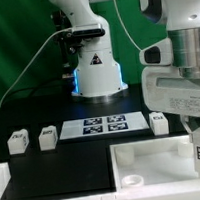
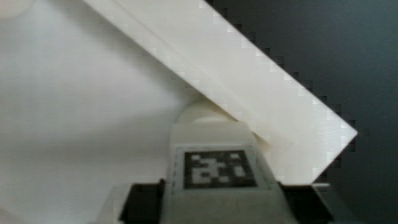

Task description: Assemble one leg

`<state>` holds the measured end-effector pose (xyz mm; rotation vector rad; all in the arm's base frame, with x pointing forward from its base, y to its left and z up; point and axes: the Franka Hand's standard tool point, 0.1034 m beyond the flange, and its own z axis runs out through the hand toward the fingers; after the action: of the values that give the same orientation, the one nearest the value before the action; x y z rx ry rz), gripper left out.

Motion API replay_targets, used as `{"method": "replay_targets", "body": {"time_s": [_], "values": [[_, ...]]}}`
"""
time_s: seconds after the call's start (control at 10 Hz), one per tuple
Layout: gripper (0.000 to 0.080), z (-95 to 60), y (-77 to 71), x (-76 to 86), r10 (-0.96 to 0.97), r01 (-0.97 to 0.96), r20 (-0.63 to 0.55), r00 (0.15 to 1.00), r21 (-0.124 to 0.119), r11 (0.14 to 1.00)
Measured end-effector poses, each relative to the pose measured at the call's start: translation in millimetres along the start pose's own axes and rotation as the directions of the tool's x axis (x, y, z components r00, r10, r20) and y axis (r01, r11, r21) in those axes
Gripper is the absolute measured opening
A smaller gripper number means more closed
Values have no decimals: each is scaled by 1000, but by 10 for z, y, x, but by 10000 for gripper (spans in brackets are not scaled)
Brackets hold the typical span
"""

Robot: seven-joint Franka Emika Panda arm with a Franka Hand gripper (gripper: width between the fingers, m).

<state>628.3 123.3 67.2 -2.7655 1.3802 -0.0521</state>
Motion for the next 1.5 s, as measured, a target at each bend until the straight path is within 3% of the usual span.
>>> {"method": "replay_targets", "body": {"time_s": [0.3, 0.6, 0.8, 0.9, 1.1, 1.2, 1.3, 1.5], "values": [[290, 9, -14, 7, 400, -401, 52, 915, 14, 916], [291, 22, -40, 2, 779, -784, 103, 619, 23, 620], [294, 20, -27, 22, 845, -851, 106, 524, 28, 525], [294, 19, -5, 45, 851, -857, 98, 515, 29, 515], [529, 33, -4, 29, 842, -847, 97, 530, 28, 530], [529, 38, -2, 28, 842, -847, 97, 530, 27, 530], [627, 41, -1, 27, 842, -847, 96, 531, 27, 531], [643, -5, -24, -19, 829, -836, 109, 548, 48, 546]]}}
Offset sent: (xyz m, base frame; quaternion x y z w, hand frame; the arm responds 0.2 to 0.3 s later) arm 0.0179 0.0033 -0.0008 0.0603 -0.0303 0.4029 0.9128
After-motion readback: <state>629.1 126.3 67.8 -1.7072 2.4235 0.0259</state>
